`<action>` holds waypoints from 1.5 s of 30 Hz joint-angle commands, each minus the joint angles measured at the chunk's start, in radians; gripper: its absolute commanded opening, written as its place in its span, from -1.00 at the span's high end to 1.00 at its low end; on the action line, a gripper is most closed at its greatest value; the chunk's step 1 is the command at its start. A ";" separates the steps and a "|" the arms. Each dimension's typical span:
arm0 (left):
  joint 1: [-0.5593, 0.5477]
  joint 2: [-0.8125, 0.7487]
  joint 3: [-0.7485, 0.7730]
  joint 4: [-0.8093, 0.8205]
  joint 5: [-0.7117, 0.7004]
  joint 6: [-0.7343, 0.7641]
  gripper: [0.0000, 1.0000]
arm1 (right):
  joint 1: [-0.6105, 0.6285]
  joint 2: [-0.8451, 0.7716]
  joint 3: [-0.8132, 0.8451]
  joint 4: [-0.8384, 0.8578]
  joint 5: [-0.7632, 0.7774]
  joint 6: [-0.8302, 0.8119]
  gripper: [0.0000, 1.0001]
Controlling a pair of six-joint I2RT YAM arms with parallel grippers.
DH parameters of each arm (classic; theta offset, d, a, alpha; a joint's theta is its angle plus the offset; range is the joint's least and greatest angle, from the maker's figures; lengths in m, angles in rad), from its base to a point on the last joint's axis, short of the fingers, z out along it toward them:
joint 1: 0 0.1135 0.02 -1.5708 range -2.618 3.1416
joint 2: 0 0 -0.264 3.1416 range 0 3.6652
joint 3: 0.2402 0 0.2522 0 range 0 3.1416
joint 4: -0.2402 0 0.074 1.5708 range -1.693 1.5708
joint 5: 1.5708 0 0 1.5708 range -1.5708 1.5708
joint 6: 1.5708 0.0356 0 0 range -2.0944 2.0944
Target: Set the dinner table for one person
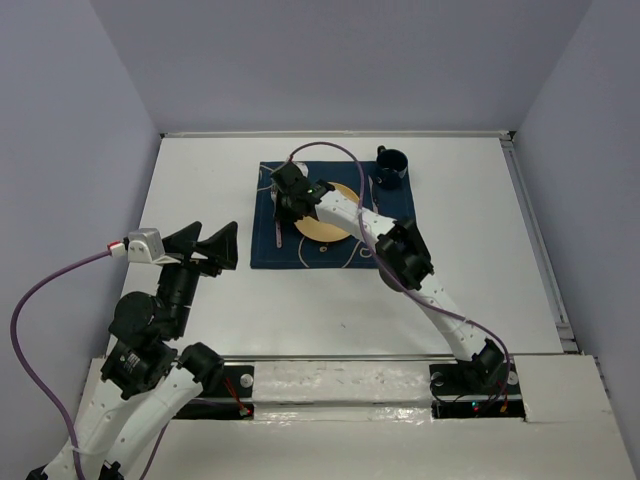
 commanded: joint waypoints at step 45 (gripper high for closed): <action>0.041 0.173 0.031 0.031 0.197 0.007 -0.98 | 0.014 -2.262 -1.861 0.507 0.481 -0.323 -0.99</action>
